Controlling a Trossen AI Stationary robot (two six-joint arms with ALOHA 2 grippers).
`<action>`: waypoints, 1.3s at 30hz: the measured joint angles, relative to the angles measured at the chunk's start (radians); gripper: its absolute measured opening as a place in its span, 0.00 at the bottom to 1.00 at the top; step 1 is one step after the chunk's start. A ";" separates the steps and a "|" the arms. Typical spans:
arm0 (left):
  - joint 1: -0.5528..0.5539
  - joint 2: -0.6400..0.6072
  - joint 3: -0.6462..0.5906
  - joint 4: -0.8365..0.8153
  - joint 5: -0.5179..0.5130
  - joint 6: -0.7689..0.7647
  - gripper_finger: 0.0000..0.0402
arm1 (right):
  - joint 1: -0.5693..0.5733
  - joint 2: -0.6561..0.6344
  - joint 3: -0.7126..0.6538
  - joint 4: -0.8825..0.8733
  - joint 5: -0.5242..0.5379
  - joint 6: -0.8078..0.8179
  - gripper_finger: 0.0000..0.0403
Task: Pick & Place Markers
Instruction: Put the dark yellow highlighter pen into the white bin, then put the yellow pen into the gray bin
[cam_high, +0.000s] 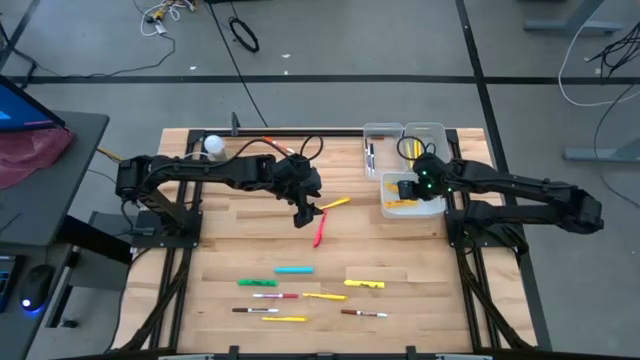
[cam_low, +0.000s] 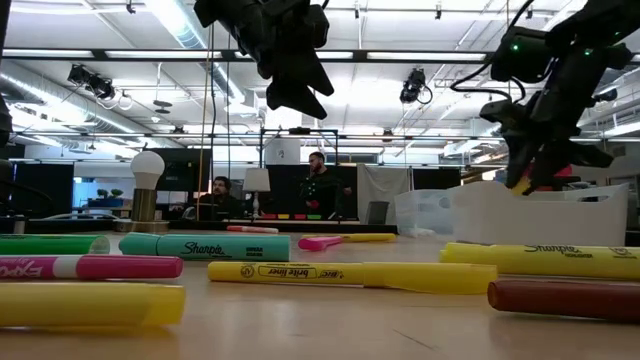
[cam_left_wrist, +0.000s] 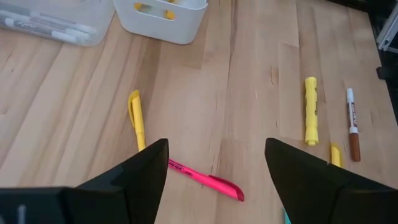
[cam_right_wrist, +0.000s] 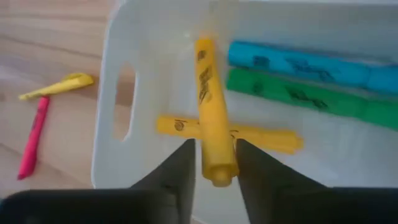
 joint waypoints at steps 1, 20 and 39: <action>0.000 0.000 0.000 0.000 0.000 0.000 0.67 | 0.000 0.000 0.000 0.000 0.000 -0.011 0.33; 0.000 0.000 0.000 -0.004 -0.036 -0.109 0.67 | 0.064 -0.041 0.261 0.170 -0.010 -0.247 0.38; 0.049 0.237 -0.001 0.094 -0.169 -0.235 0.61 | 0.323 -0.045 0.285 0.658 0.131 -0.469 0.20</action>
